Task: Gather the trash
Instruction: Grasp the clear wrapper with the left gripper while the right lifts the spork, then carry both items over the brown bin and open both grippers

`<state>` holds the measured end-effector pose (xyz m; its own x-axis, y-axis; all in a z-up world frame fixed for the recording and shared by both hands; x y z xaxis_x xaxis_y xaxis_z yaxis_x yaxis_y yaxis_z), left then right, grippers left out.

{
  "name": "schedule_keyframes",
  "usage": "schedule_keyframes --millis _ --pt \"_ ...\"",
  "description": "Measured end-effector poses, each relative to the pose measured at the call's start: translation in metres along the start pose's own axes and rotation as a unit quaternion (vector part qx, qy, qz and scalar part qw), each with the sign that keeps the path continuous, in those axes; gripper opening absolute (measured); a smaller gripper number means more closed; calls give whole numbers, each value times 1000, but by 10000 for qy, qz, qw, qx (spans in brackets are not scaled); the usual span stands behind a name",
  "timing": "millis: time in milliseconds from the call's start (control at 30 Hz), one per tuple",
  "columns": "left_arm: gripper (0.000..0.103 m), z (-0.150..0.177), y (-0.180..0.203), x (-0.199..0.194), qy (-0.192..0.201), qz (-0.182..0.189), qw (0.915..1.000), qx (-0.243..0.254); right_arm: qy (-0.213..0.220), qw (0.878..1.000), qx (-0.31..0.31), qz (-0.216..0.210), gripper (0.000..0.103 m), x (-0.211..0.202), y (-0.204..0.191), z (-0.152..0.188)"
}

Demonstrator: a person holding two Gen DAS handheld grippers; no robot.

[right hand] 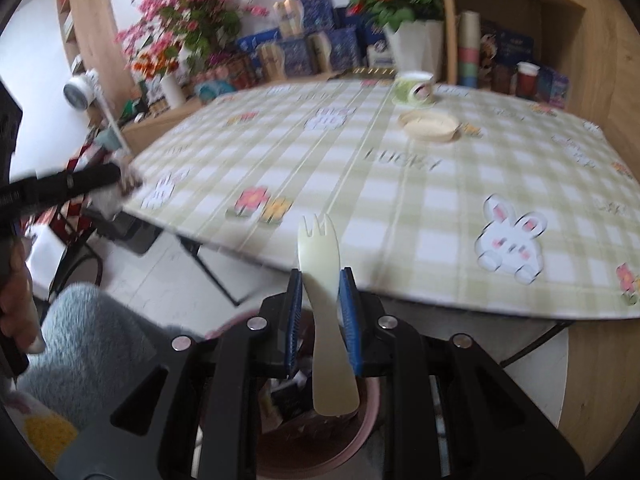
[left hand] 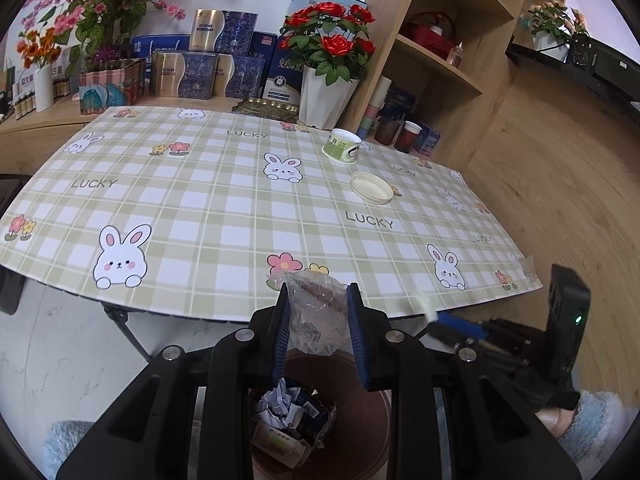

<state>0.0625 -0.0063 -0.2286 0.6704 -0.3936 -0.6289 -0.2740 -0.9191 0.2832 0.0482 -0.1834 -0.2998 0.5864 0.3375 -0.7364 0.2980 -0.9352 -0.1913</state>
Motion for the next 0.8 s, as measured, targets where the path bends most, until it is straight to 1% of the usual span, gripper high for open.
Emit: schedule_keyframes --millis 200,300,433,600,700,800 --pt "26 14 -8 -4 -51 -34 9999 -91 -720 9967 -338 -179 23 36 -28 40" --pt "26 19 -14 -4 -94 -36 9998 -171 -1140 9925 -307 -311 23 57 -36 61" --pt "26 24 -19 -2 -114 -25 9996 -257 -1601 9862 -267 -334 23 80 -39 83" --pt "26 30 -22 6 -172 32 9994 -299 -1960 9799 -214 -298 23 100 -39 97" --pt "26 34 -22 11 -254 25 9993 -278 -2051 9783 -168 -239 23 106 -34 100" --pt "26 36 -22 14 -329 53 9990 -304 -2011 9793 -124 -177 24 104 -29 96"
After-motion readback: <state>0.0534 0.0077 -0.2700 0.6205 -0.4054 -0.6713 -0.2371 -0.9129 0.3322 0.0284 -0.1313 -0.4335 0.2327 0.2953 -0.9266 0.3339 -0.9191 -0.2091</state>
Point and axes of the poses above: each gripper's, at about its wrist camera, not at the fingertips, and x roughly the way its jaws point, y to its right, z to its underside, the point moved 9 cm from there along x, roughly the way its jaws point, and after that the axes turned 1 degree about x, right-handed, at the moved point
